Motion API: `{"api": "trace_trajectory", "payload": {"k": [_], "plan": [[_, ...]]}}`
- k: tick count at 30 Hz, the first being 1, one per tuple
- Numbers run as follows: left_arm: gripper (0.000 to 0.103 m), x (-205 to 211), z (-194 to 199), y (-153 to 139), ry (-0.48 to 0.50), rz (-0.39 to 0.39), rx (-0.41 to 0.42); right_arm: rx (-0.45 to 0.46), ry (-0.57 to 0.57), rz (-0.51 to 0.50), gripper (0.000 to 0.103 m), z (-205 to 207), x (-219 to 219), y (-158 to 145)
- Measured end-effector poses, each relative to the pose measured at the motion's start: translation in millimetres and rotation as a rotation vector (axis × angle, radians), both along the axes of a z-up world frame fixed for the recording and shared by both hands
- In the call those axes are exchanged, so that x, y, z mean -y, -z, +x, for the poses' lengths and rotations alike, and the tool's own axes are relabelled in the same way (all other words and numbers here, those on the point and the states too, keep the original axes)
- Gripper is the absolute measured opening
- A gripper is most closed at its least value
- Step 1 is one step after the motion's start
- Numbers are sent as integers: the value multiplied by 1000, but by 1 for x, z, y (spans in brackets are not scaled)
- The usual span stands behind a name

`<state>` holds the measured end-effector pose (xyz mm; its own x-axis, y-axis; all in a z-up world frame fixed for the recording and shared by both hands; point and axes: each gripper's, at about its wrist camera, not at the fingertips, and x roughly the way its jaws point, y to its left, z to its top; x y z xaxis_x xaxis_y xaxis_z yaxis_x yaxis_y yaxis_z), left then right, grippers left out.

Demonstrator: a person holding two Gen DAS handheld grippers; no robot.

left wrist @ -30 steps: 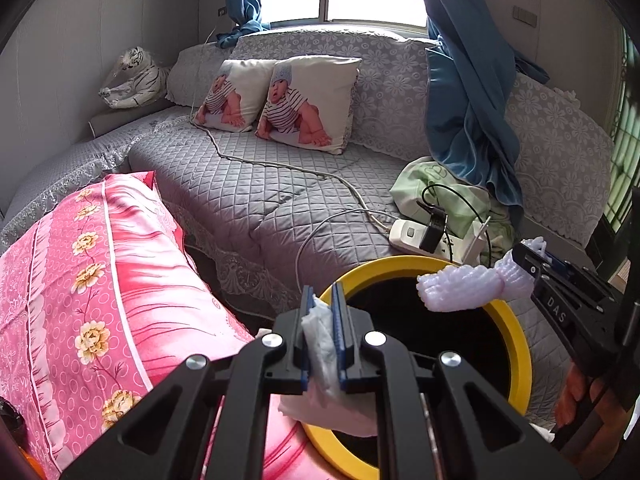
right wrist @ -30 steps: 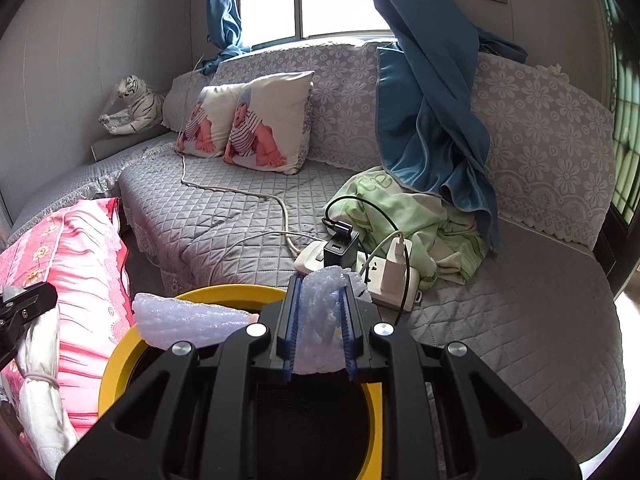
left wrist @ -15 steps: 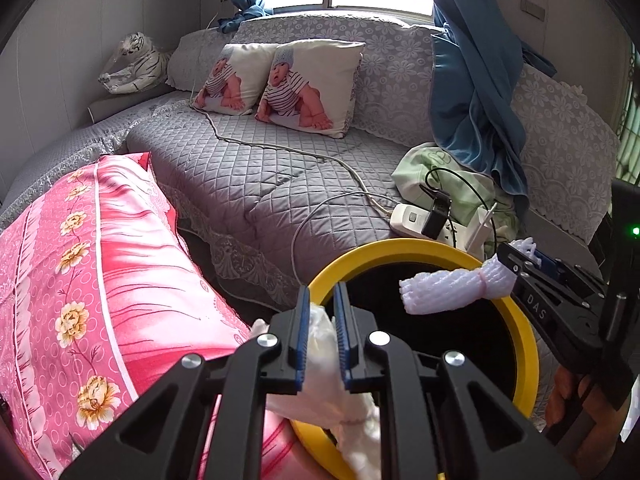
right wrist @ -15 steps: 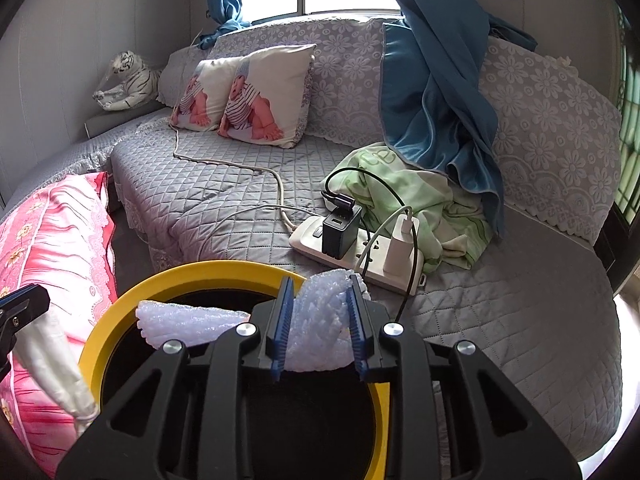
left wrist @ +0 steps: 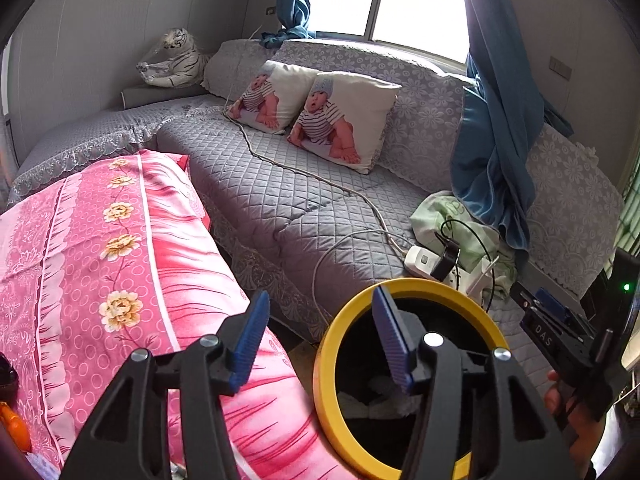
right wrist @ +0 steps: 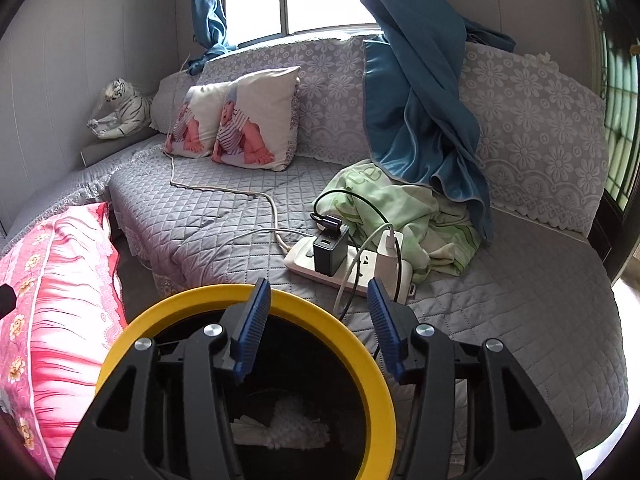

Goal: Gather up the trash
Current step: 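Open both tools to drop the bag and bubble wrap into the bin, then grasp the pink cloth with the left tool while the right tool grasps the grey foil snack packet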

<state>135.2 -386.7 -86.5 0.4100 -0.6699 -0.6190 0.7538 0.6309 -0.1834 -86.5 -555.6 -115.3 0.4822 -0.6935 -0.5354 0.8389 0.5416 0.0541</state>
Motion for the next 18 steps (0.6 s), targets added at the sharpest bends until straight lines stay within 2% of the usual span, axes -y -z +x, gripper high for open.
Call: {"api": "trace_trajectory", "payload": {"k": [4, 10, 13, 18], "plan": [[51, -45, 7, -26, -53, -80, -1, 68, -111, -17, 47, 3, -31, -18], [52, -131, 16, -69, -170, -178, 77, 127, -307, -30, 48, 28, -86, -40], [60, -176, 21, -86, -231, -208, 109, 138, -404, -38, 48, 43, -116, -47], [72, -245, 20, -101, -362, -192, 196, 139, -555, -19, 49, 71, -158, -48]]}}
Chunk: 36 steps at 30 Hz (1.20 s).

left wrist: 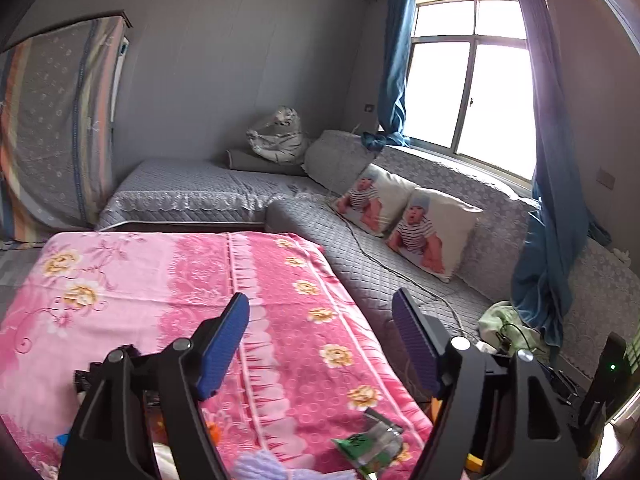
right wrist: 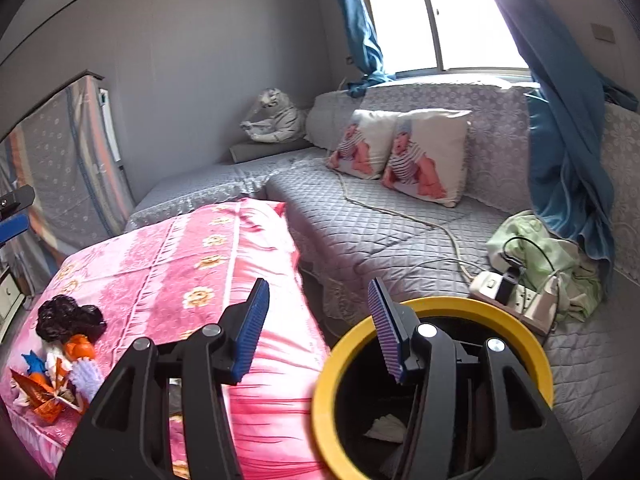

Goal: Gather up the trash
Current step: 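Grasp the pink cloth with the left tool while the right tool grasps the grey foil snack packet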

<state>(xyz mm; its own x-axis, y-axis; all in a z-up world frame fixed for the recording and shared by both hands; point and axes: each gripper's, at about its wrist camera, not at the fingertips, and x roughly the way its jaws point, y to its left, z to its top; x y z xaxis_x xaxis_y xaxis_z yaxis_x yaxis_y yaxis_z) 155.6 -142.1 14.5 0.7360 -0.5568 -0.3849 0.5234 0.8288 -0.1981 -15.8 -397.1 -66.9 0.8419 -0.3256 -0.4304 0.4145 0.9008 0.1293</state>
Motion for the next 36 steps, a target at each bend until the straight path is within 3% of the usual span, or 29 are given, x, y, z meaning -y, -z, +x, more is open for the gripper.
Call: {"api": "trace_trajectory", "payload": {"k": [7, 13, 18, 25, 36], "plan": [[81, -79, -9, 15, -130, 89, 27, -55, -155, -1, 55, 32, -48, 14], [88, -130, -33, 46, -219, 157, 19, -119, -223, 37, 56, 47, -66, 34], [89, -162, -49, 81, -255, 181, -49, -129, -242, 30, 60, 47, -71, 40], [89, -205, -52, 129, -321, 167, -215, -143, -246, -1, 62, 47, -73, 48], [89, -240, -37, 158, -399, 124, -326, -174, -281, 21, 63, 63, -79, 59]]}}
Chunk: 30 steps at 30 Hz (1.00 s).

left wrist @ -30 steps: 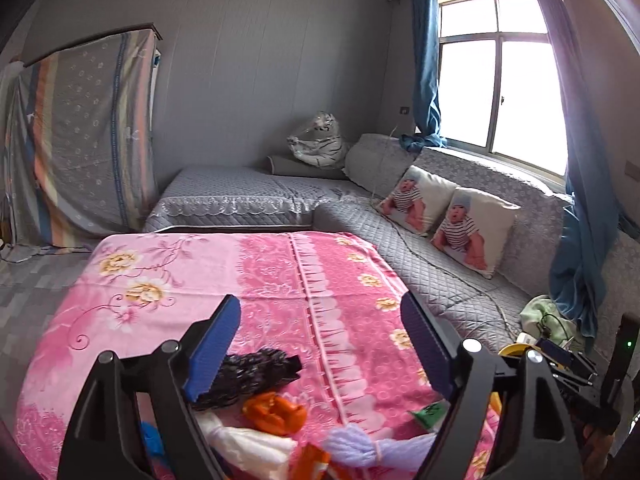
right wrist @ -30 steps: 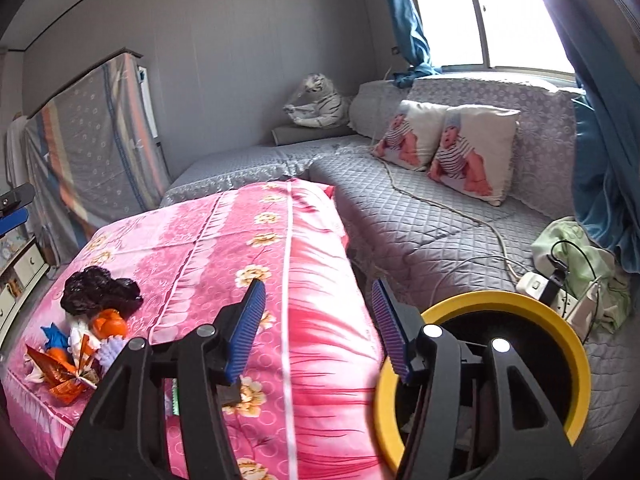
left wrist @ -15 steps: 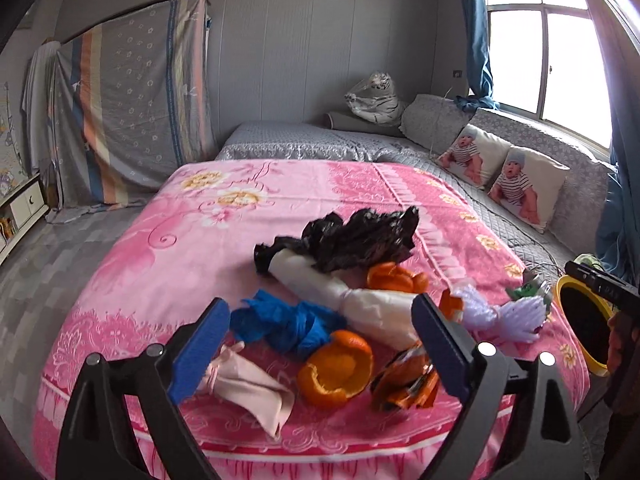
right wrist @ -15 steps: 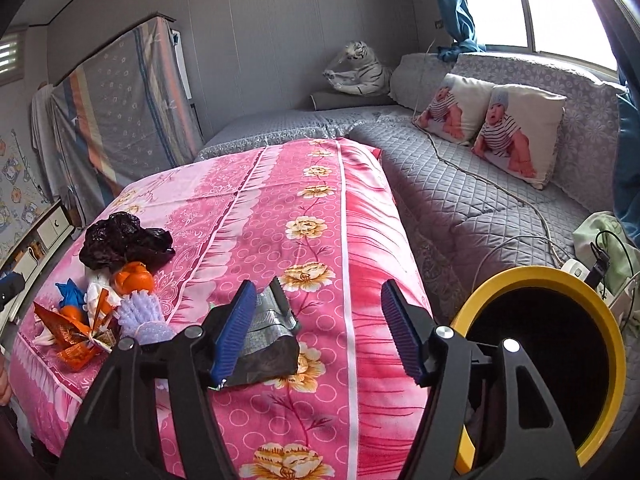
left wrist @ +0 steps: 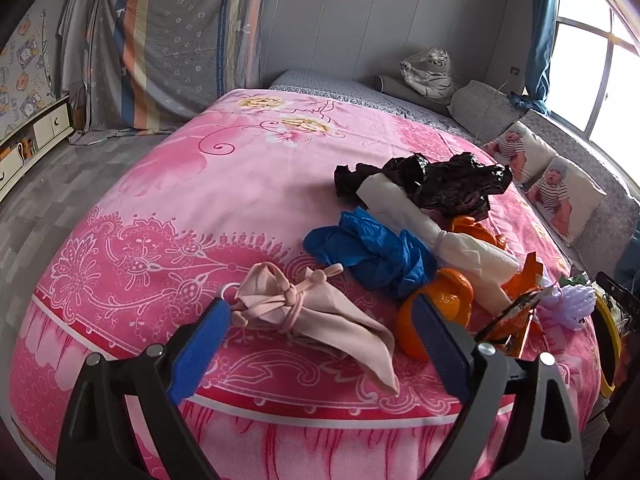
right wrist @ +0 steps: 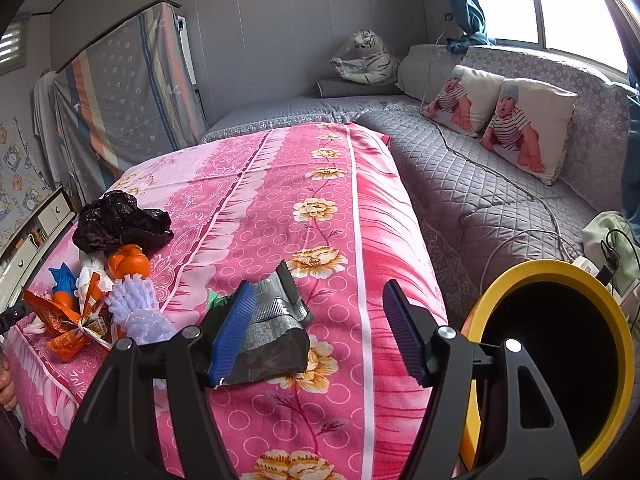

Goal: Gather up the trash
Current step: 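Grasp the pink cloth with the left tool while the right tool grasps the grey foil snack packet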

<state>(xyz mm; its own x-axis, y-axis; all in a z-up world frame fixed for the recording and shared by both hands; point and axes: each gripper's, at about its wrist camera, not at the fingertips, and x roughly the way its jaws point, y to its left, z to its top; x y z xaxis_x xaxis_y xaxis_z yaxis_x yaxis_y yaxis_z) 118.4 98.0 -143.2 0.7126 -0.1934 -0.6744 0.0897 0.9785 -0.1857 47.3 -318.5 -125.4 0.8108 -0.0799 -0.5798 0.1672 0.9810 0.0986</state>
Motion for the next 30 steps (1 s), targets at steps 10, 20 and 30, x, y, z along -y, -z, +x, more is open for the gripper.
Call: {"api": "trace_trajectory", "payload": {"k": [10, 20, 30], "plan": [[89, -2, 13, 7, -13, -16, -36, -23, -16, 8, 69, 9, -3, 6], [88, 3, 26, 14, -18, 11, -63, -63, -40, 34, 69, 28, -4, 17], [71, 2, 43, 23, -29, 9, -104, -90, -74, 41, 68, 39, -16, 22]]}}
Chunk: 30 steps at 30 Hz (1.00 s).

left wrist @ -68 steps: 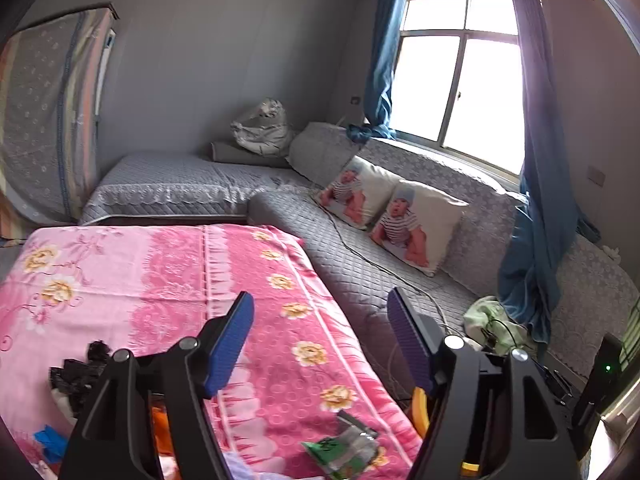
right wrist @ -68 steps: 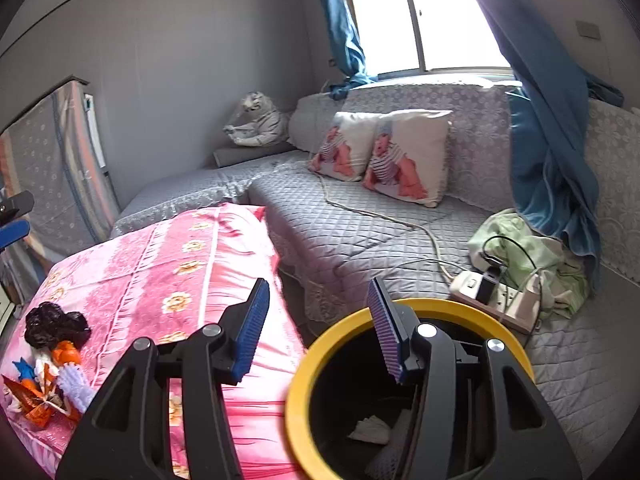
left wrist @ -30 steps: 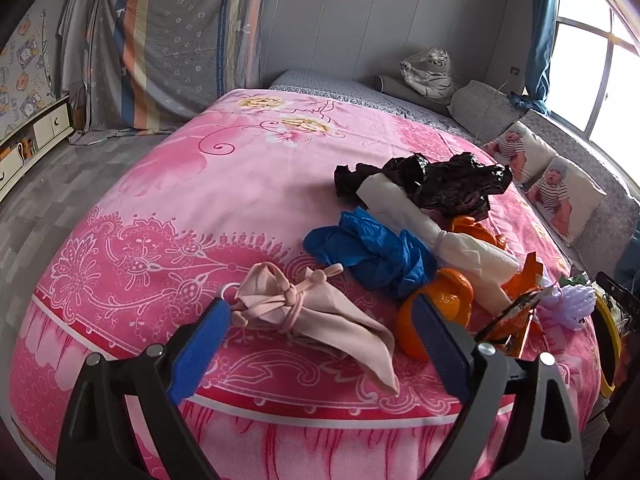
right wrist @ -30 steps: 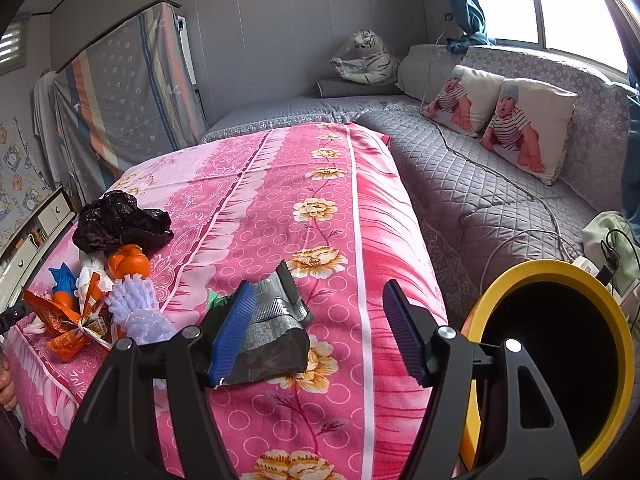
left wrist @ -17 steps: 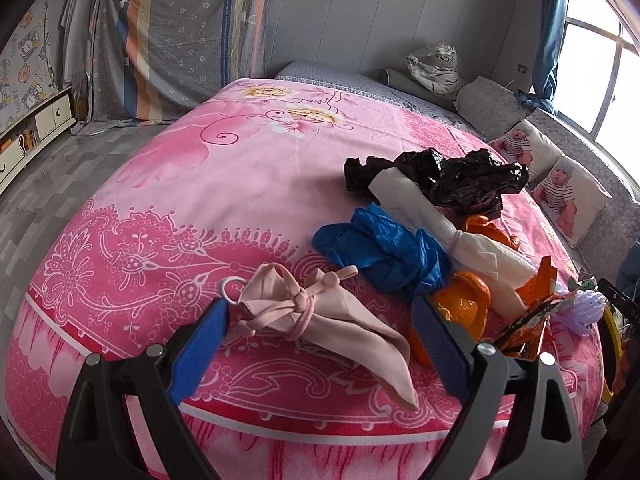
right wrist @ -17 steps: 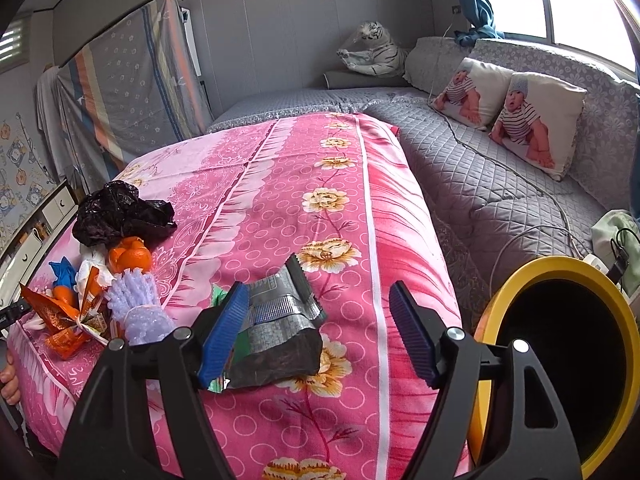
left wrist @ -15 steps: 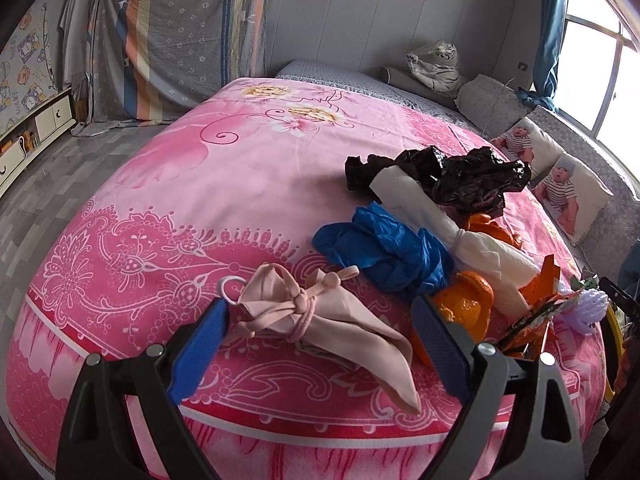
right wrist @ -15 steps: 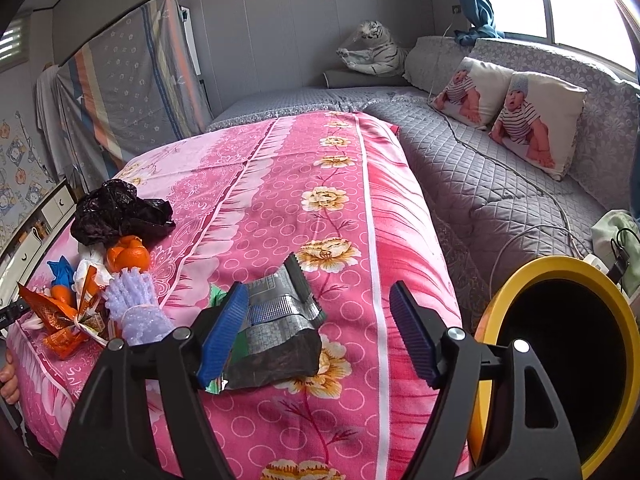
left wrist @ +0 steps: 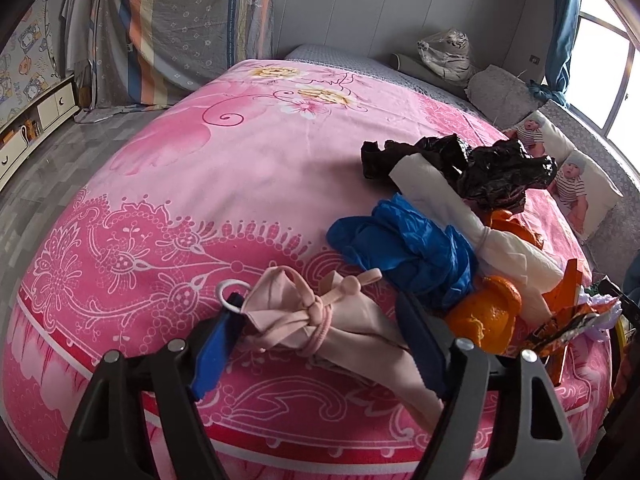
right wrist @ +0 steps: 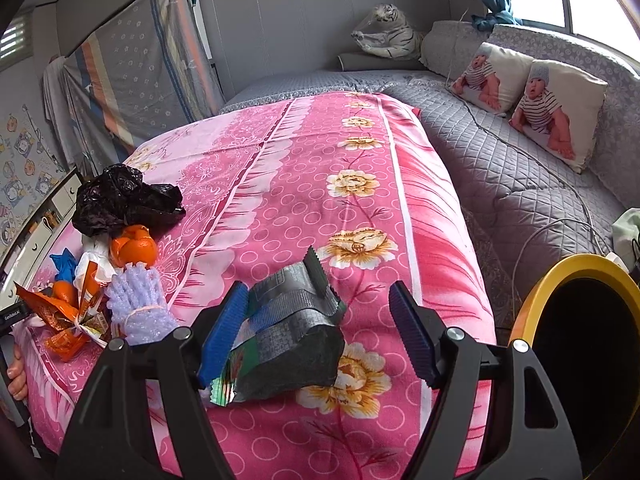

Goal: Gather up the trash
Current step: 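Grasp the pink cloth with the left tool while the right tool grasps the grey foil snack packet, then carry the pink cloth and foil packet in both tools over the yellow bin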

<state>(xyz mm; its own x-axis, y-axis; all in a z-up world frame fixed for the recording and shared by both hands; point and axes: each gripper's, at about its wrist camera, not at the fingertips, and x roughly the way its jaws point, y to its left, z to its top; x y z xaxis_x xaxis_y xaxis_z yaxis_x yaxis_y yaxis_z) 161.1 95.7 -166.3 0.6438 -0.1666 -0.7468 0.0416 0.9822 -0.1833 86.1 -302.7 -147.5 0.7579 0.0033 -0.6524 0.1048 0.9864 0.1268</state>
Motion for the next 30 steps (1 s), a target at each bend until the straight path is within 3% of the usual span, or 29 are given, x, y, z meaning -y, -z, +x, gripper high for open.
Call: {"api": "trace_trajectory", "payload": {"k": [2, 5, 7, 12, 17, 30], "plan": [[65, 3, 5, 1, 4, 13, -6, -5, -1, 3, 65, 2, -1, 0], [56, 10, 8, 1, 16, 47, -3, -6, -10, -8, 53, 3, -6, -1], [48, 13, 9, 1, 19, 61, -2, -10, -21, -18, 44, 4, -10, -3], [39, 11, 8, -2, 11, 50, 4, 3, -25, -38, 16, 4, -16, -10], [33, 2, 2, -10, 2, 17, 26, 45, 3, -64, 12, -6, -14, -22], [32, -12, -40, -69, -65, -20, 211, 143, 70, -43, 11, -48, 8, -56]]}}
